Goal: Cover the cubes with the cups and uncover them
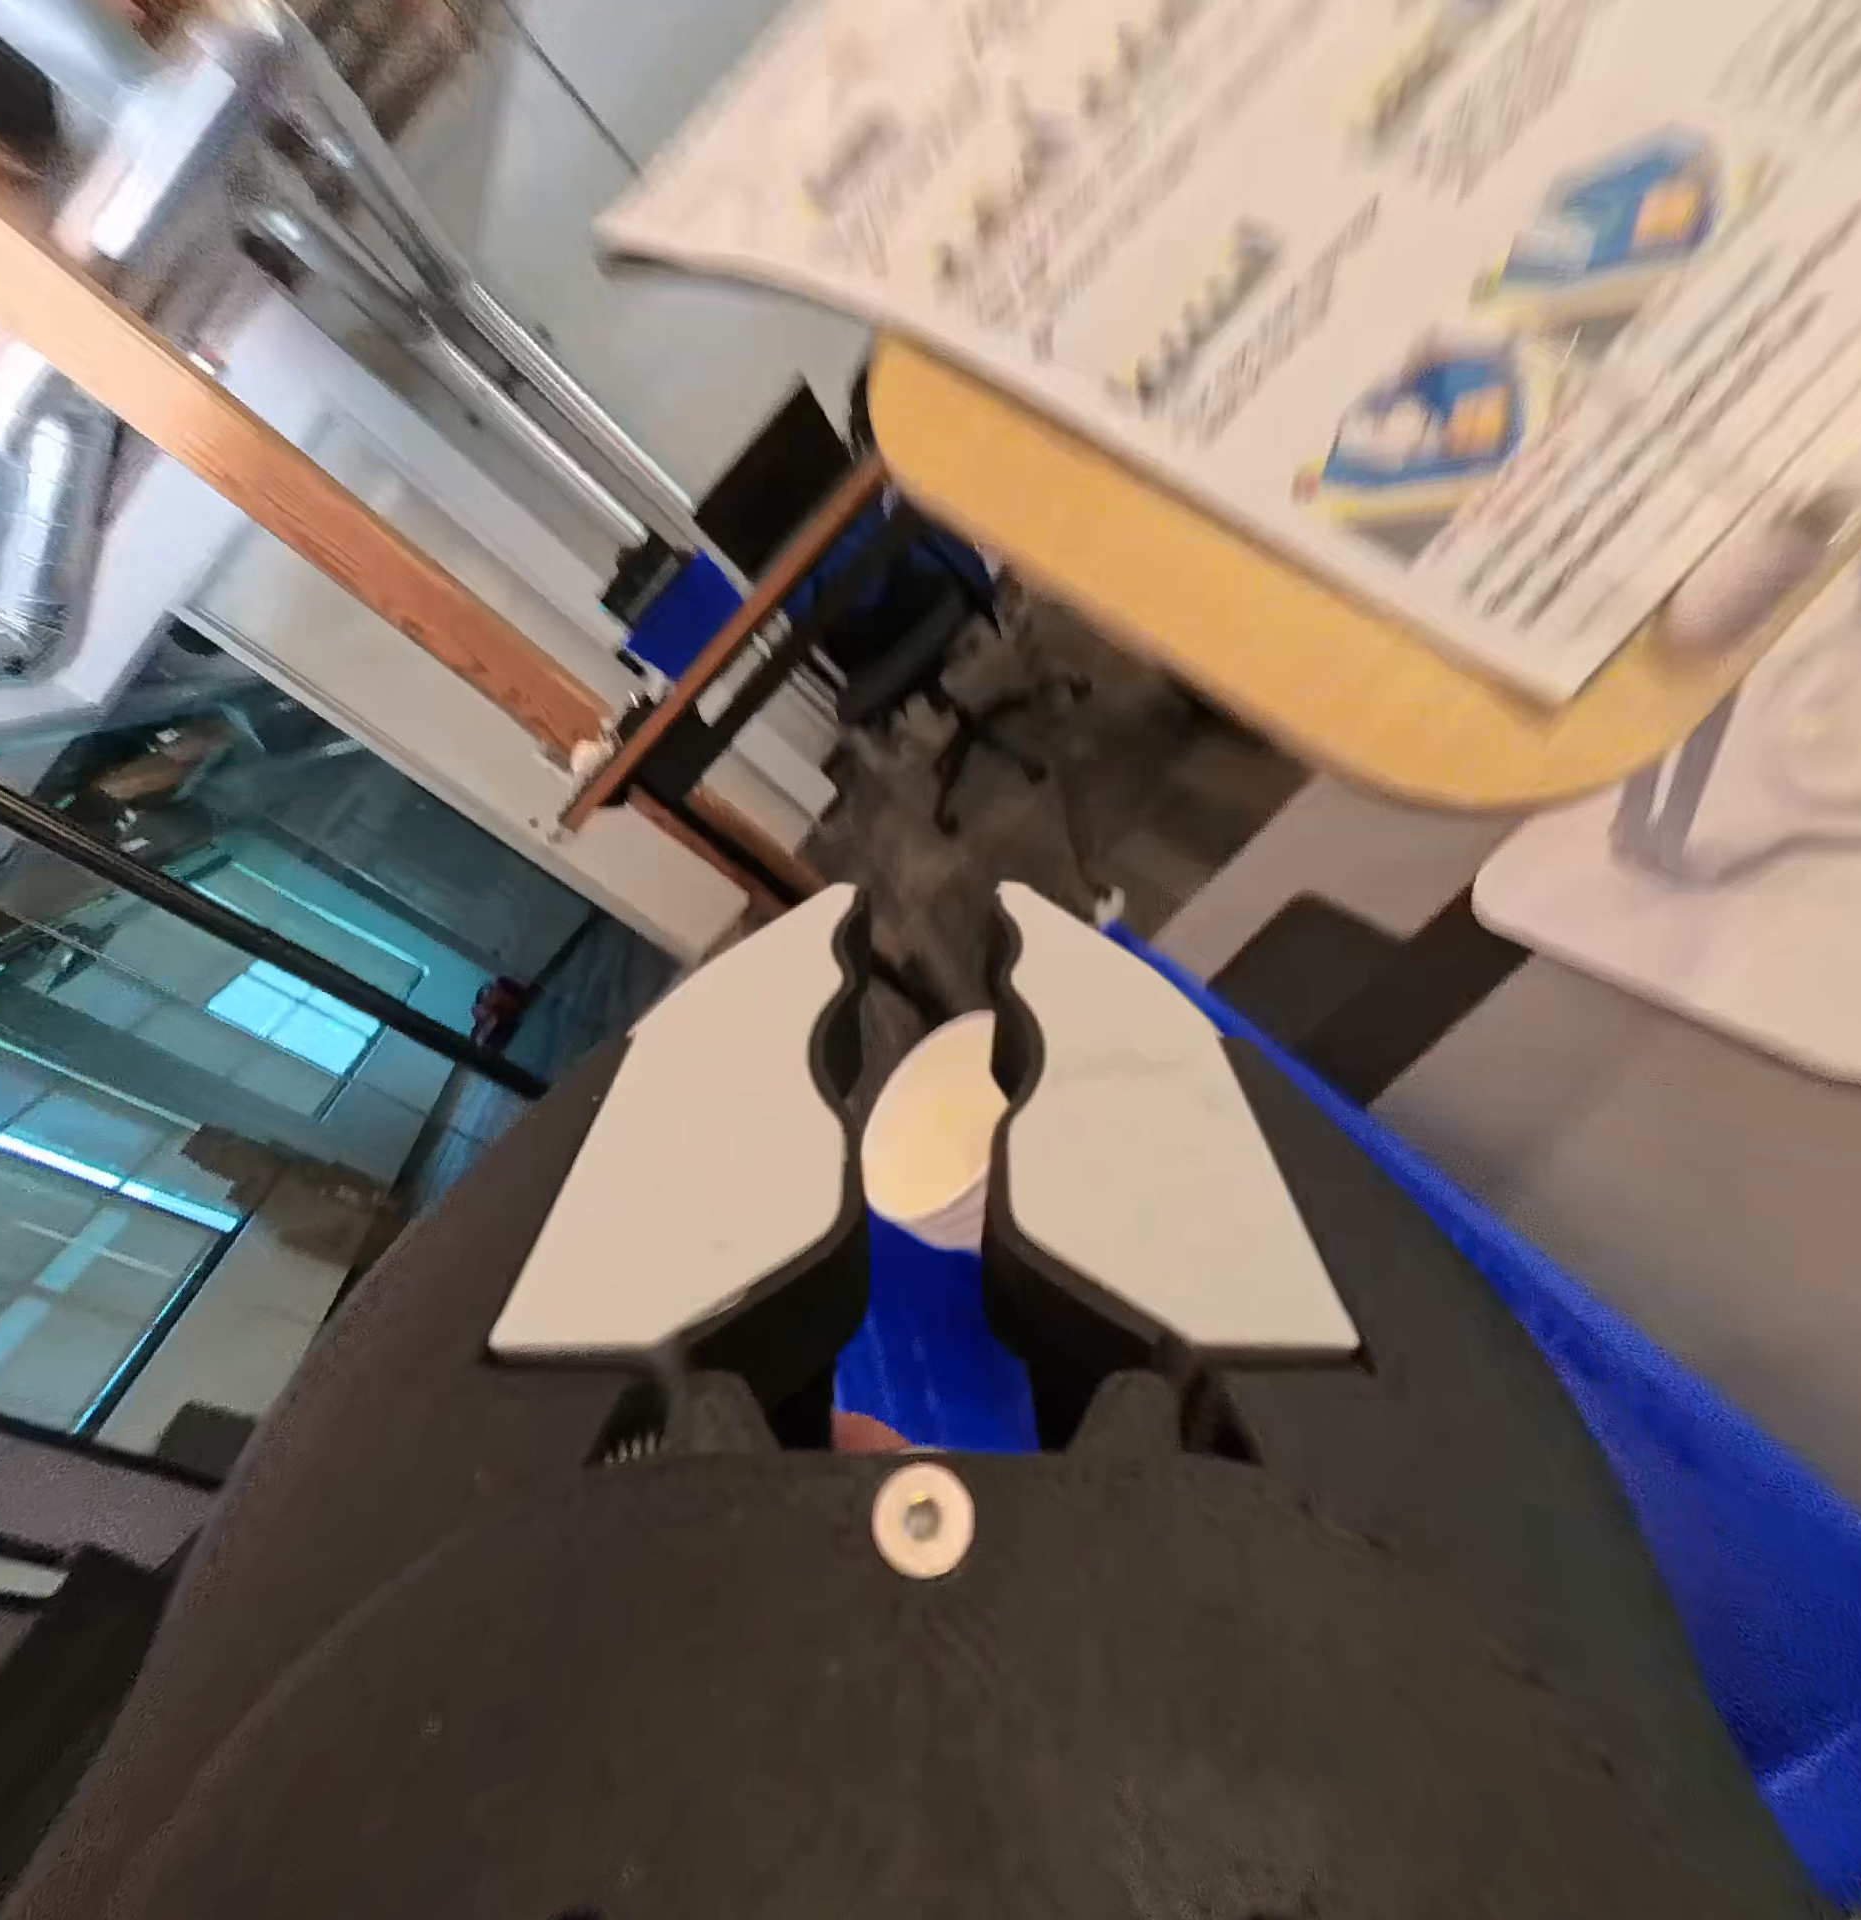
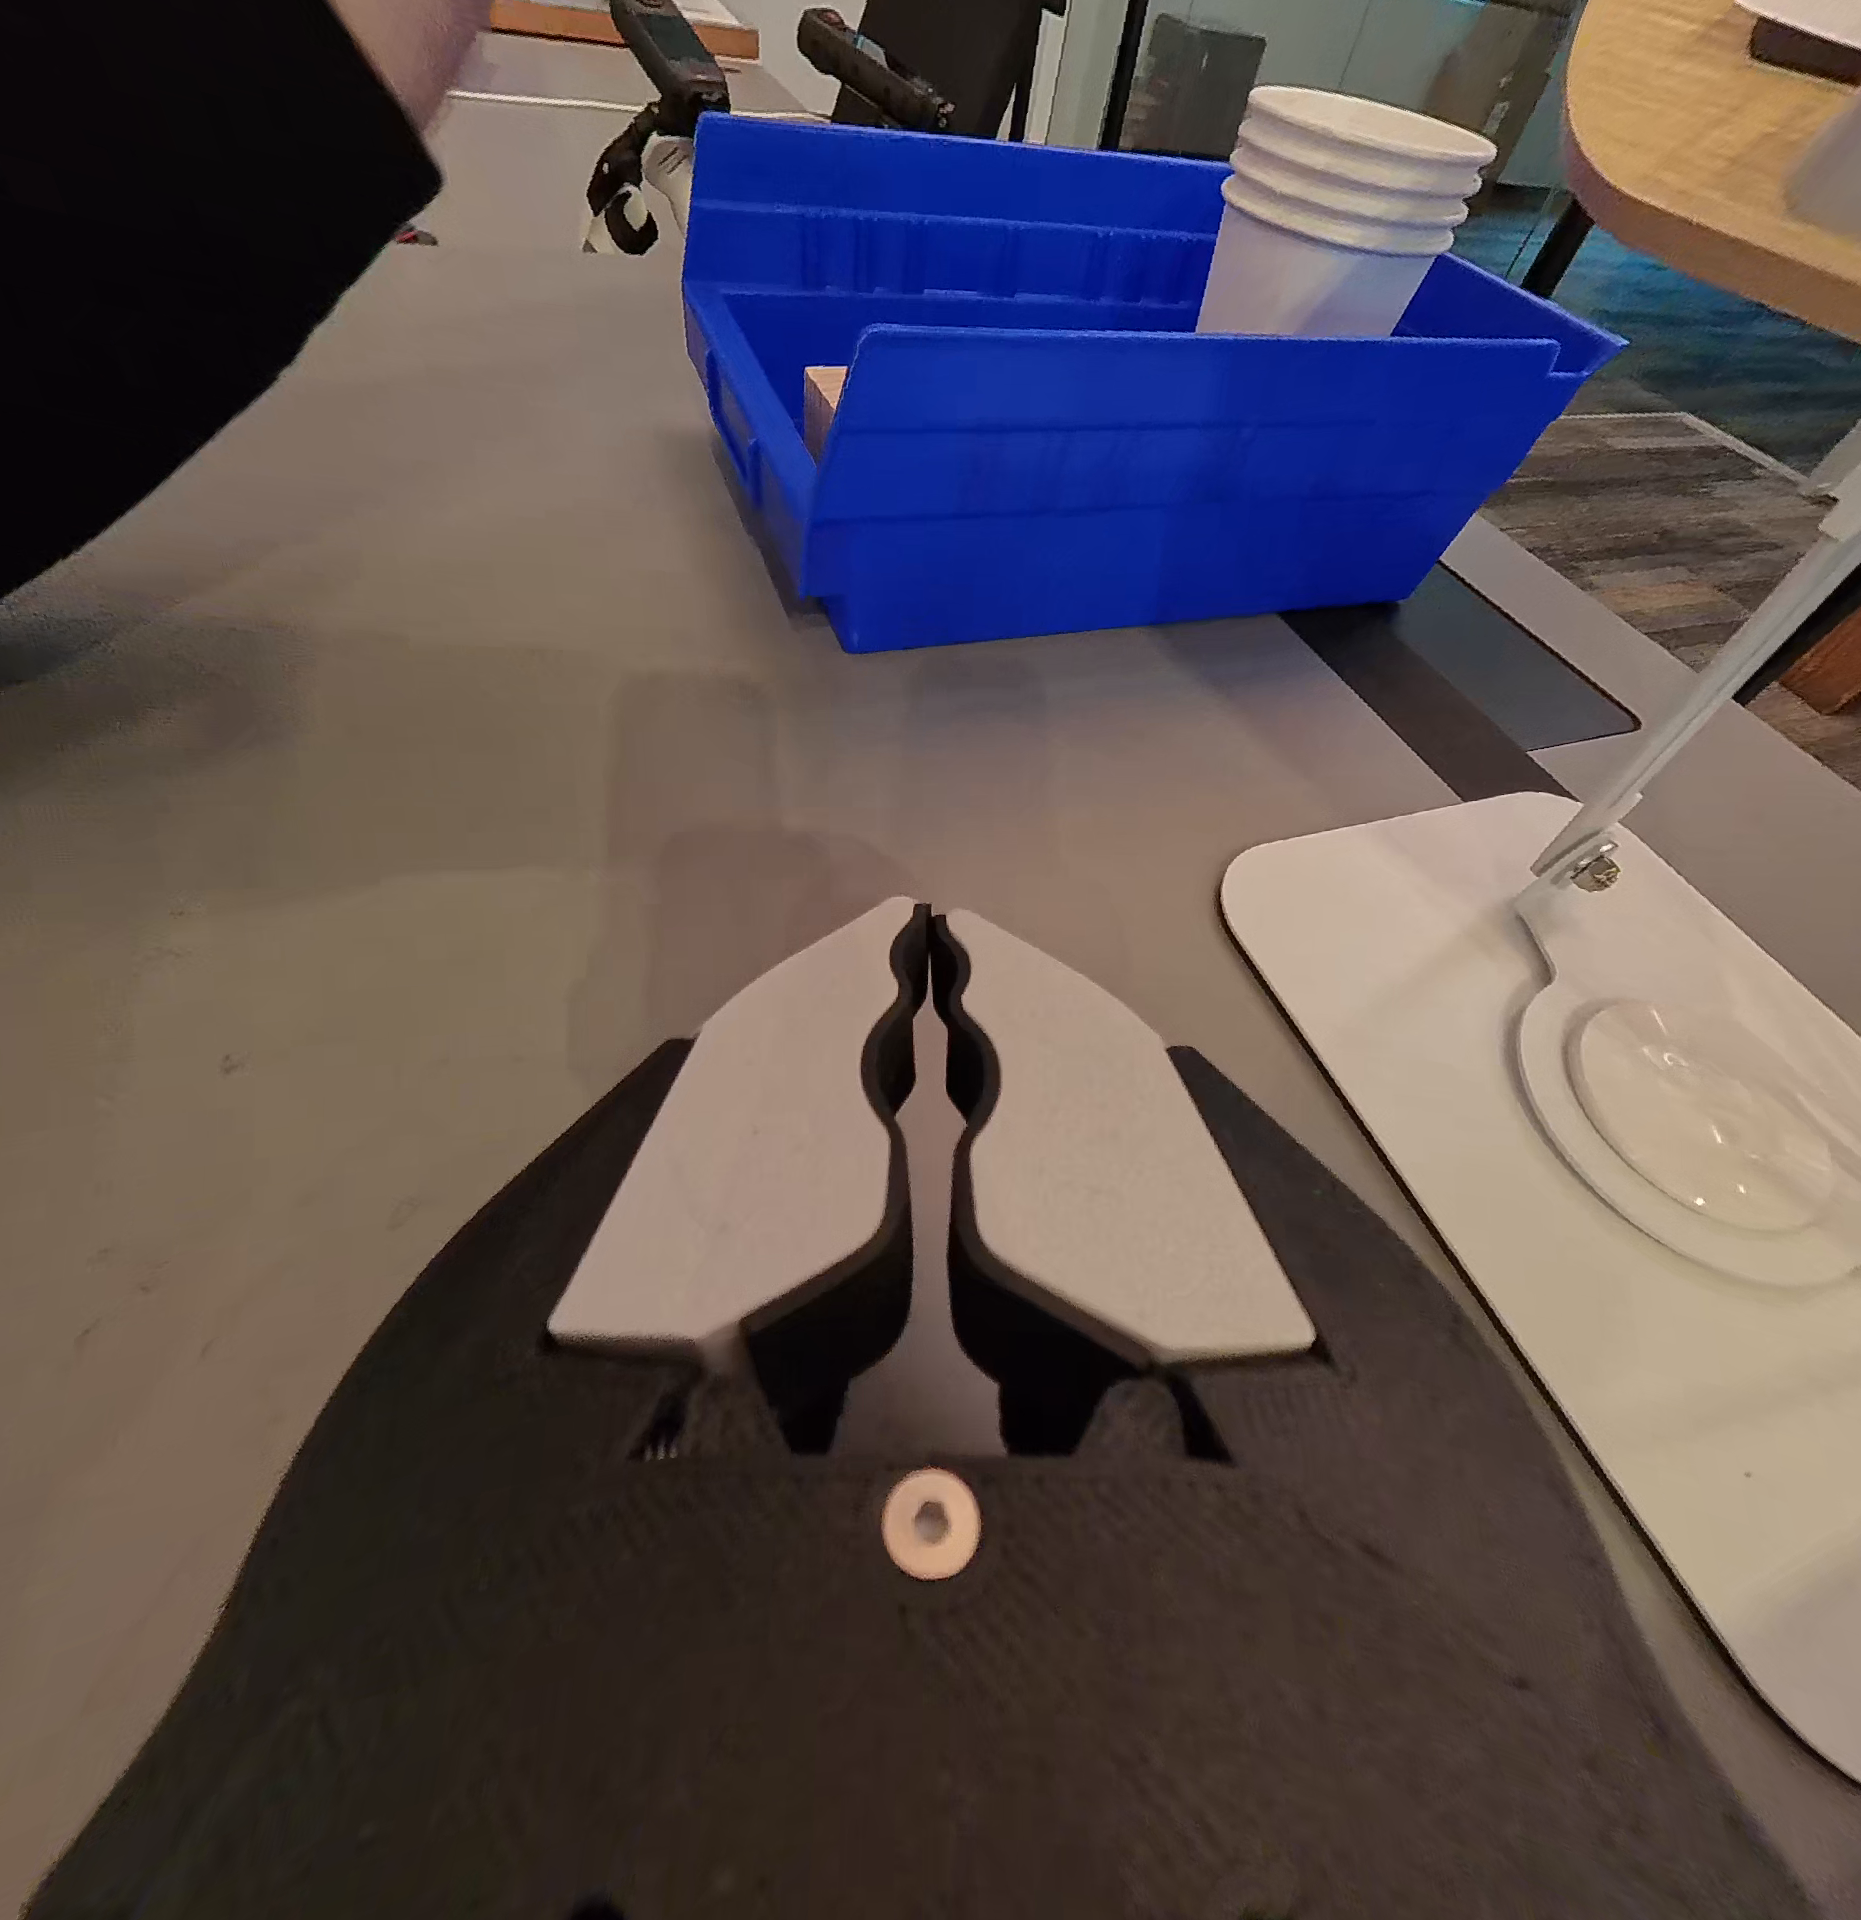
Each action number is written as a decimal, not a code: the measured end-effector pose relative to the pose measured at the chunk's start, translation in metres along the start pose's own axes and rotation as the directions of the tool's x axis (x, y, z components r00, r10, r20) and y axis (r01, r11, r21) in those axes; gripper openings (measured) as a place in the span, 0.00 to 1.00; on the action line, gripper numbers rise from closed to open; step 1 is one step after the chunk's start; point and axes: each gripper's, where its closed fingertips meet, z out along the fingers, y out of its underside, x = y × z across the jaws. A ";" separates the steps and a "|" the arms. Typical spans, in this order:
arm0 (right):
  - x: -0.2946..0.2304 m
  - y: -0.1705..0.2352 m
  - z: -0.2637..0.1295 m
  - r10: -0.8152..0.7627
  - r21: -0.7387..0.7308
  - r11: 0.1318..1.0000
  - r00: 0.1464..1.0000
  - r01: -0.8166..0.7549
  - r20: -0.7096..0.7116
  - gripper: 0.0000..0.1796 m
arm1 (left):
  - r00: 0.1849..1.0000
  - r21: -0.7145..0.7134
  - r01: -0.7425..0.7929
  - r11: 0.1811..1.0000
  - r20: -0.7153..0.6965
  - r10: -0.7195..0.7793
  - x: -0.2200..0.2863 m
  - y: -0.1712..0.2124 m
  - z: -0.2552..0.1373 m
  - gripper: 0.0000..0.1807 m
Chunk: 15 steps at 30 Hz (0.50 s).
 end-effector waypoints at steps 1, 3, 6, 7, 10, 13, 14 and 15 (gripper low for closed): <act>0.000 0.000 0.000 -0.003 -0.003 1.000 1.000 0.003 0.000 0.00 | 0.999 -0.058 -0.030 0.998 -0.041 0.028 0.002 0.012 0.009 0.12; -0.001 0.002 0.001 -0.009 -0.013 1.000 1.000 0.009 0.002 0.00 | 0.993 -0.099 -0.060 0.993 -0.107 0.049 0.003 0.027 0.023 0.13; -0.002 0.002 0.002 -0.015 -0.018 1.000 1.000 0.015 0.005 0.00 | 0.981 -0.163 -0.063 0.985 -0.190 0.031 0.002 0.051 0.039 0.12; -0.002 0.002 0.002 -0.015 -0.019 1.000 1.000 0.015 0.005 0.00 | 0.976 -0.186 -0.062 0.981 -0.218 0.021 0.001 0.059 0.042 0.12; -0.003 0.003 0.002 -0.017 -0.023 1.000 1.000 0.017 0.008 0.00 | 0.962 -0.221 -0.045 0.974 -0.273 -0.017 -0.001 0.076 0.051 0.13; -0.004 0.003 0.003 -0.023 -0.029 0.999 1.000 0.023 0.009 0.00 | 0.939 -0.248 -0.048 0.968 -0.343 -0.042 0.005 0.093 0.057 0.12; -0.004 0.003 0.003 -0.024 -0.030 0.999 1.000 0.024 0.010 0.00 | 0.932 -0.258 -0.059 0.964 -0.359 -0.039 0.007 0.099 0.058 0.12; -0.004 0.004 0.003 -0.025 -0.030 0.999 1.000 0.025 0.011 0.00 | 0.930 -0.270 -0.073 0.960 -0.366 -0.032 0.008 0.104 0.060 0.12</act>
